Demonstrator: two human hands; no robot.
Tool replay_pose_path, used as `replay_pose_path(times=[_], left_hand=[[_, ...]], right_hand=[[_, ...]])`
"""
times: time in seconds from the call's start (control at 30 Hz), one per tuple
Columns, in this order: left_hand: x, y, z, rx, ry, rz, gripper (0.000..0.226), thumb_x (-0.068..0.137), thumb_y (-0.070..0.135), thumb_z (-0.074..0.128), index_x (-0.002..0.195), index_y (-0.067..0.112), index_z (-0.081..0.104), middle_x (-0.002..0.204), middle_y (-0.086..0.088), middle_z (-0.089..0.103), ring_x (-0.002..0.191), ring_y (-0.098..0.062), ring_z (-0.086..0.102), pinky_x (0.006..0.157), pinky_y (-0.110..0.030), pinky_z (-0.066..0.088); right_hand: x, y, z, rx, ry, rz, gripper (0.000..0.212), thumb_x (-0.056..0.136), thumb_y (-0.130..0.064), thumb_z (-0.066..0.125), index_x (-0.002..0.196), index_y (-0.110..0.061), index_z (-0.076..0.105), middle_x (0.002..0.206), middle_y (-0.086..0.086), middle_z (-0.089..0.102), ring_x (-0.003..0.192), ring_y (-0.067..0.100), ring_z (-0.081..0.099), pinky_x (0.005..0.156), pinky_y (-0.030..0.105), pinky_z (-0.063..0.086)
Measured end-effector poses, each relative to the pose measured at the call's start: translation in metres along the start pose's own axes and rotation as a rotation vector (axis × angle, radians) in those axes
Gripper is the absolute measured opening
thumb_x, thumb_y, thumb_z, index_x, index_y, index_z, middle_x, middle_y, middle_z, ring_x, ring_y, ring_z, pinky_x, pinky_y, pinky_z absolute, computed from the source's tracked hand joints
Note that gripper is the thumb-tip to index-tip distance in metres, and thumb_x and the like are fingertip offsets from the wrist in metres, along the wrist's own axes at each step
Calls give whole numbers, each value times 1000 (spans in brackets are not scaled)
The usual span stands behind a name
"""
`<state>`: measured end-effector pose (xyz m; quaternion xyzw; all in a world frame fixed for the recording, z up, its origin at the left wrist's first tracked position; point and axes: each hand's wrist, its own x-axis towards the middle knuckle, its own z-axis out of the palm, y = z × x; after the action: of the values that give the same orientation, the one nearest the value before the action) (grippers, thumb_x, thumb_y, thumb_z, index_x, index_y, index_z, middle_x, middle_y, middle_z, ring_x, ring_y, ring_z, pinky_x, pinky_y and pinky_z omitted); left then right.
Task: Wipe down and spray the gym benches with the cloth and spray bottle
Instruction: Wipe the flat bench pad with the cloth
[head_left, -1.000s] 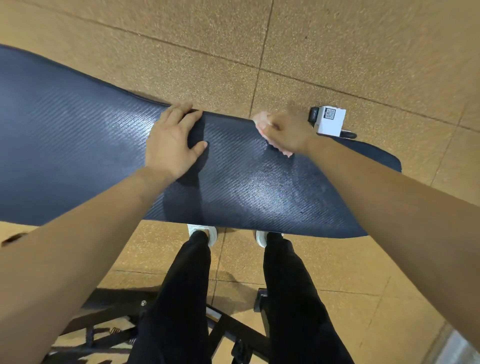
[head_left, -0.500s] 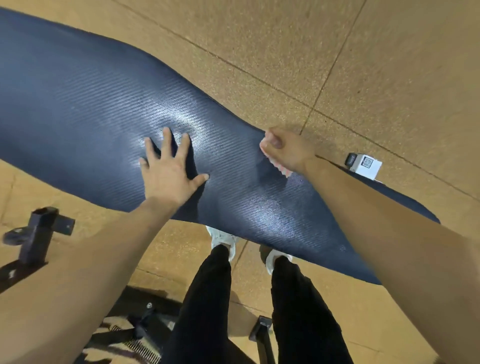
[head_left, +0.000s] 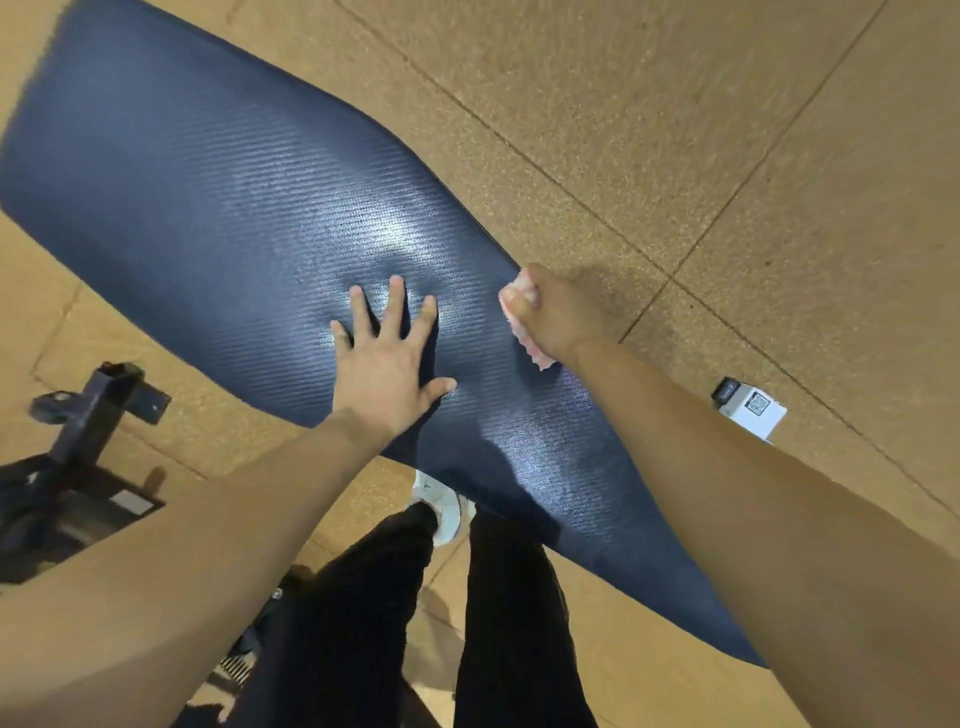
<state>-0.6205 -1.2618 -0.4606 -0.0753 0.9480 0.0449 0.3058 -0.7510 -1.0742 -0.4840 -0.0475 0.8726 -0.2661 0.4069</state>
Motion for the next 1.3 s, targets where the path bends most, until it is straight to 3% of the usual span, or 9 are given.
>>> replay_pose_path(times=[0.27, 0.4, 0.53, 0.67, 0.8, 0.9, 1.03, 1.17, 1.3], left_hand=[[2, -3, 0, -24, 16, 1, 102, 83, 79, 57, 162, 29, 15, 172, -12, 0, 153, -55, 4, 114, -72, 28], [4, -13, -8, -53, 27, 16, 94, 79, 77, 61, 158, 36, 29, 170, -5, 17, 149, -51, 18, 107, -65, 37], [21, -47, -22, -186, 95, 133, 75, 80, 61, 70, 146, 29, 53, 147, 0, 48, 126, -37, 42, 90, -53, 48], [48, -96, -41, -321, 210, 215, 57, 82, 37, 77, 133, 15, 65, 119, -9, 62, 103, -36, 57, 86, -49, 48], [68, -145, -64, -284, 352, 89, 59, 79, 46, 76, 131, 19, 64, 125, -7, 60, 109, -37, 54, 89, -48, 43], [77, -182, -77, -251, 344, -104, 84, 71, 65, 73, 141, 26, 51, 150, -7, 44, 135, -41, 40, 105, -54, 37], [81, -224, -78, -283, 200, -298, 117, 61, 82, 72, 155, 30, 26, 167, -15, 16, 152, -50, 14, 118, -71, 18], [82, -236, -71, -318, 175, -281, 124, 60, 80, 76, 158, 28, 21, 168, -18, 12, 152, -53, 8, 117, -76, 16], [84, -242, -69, -296, 159, -259, 124, 62, 84, 71, 160, 27, 22, 168, -19, 12, 151, -54, 9, 116, -77, 17]], right_hand=[[27, -43, 0, 135, -25, 16, 20, 99, -42, 46, 95, -24, 53, 72, -1, 68, 61, 23, 70, 59, 40, 61], [48, -70, 1, 96, -10, -14, 13, 103, -36, 49, 99, -24, 51, 78, -10, 60, 64, 7, 58, 54, 23, 44], [65, -106, 8, 274, -35, 49, 16, 102, -38, 51, 92, -25, 51, 71, 2, 64, 52, 23, 59, 47, 39, 55], [76, -142, 11, 271, 12, 55, 17, 104, -33, 48, 111, -17, 52, 74, 1, 61, 62, 25, 59, 44, 31, 55], [88, -162, 15, 272, 127, 62, 58, 102, -31, 55, 151, -14, 28, 78, -12, 58, 58, 13, 62, 43, 20, 53], [82, -161, 19, 288, 257, 194, 43, 95, -38, 65, 126, -15, 45, 62, -6, 60, 45, 6, 61, 39, 18, 48], [83, -161, 31, 285, 264, 274, 30, 86, -53, 63, 83, -24, 58, 60, -4, 69, 54, 21, 68, 50, 41, 61], [95, -194, 22, 71, 241, 199, 21, 99, -40, 56, 88, -23, 55, 60, -11, 55, 44, -1, 54, 39, 5, 35], [116, -240, 31, 73, 209, 108, 25, 94, -46, 54, 89, -24, 63, 60, -3, 66, 55, 19, 67, 54, 34, 59]])
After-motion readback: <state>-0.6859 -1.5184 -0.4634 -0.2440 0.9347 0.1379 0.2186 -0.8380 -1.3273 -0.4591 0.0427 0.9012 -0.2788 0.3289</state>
